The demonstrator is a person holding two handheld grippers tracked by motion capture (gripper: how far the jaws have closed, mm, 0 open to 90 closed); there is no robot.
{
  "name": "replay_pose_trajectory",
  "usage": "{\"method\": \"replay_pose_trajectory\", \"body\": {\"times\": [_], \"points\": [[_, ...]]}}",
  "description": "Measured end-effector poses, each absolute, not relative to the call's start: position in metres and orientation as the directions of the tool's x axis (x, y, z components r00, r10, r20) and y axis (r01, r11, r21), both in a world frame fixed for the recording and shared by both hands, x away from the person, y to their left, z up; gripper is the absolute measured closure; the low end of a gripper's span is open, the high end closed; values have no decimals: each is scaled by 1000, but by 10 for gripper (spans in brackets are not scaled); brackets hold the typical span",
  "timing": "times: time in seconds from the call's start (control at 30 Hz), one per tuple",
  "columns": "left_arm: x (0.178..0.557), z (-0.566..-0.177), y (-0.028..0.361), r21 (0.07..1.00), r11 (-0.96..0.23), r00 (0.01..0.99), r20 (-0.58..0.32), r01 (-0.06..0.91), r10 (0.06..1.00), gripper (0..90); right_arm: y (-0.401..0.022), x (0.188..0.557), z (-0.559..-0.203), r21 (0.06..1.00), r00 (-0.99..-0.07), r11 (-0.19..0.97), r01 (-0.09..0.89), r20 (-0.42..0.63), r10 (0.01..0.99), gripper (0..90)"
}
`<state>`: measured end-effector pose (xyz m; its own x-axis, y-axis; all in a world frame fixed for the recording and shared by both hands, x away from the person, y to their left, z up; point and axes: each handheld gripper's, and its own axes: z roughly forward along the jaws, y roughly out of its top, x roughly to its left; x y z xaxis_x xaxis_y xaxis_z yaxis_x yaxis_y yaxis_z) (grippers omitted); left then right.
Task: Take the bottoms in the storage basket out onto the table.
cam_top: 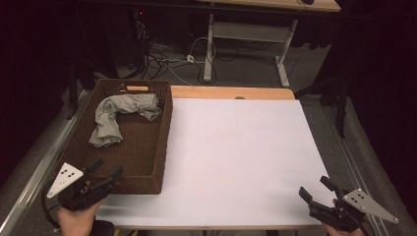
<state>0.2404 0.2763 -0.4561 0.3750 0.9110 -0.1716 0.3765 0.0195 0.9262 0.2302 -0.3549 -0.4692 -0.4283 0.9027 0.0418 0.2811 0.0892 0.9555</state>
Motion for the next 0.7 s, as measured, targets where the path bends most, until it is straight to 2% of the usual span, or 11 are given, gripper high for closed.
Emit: {"method": "replay_pose_trajectory", "body": {"times": [0.33, 0.7], "points": [[239, -452, 275, 938, 15, 384, -156, 346, 910, 266, -354, 230, -469, 955, -436, 96, 281, 38, 899, 164], [242, -447, 273, 933, 13, 370, -156, 361, 916, 266, -353, 230, -470, 953, -438, 104, 284, 33, 898, 164]]}}
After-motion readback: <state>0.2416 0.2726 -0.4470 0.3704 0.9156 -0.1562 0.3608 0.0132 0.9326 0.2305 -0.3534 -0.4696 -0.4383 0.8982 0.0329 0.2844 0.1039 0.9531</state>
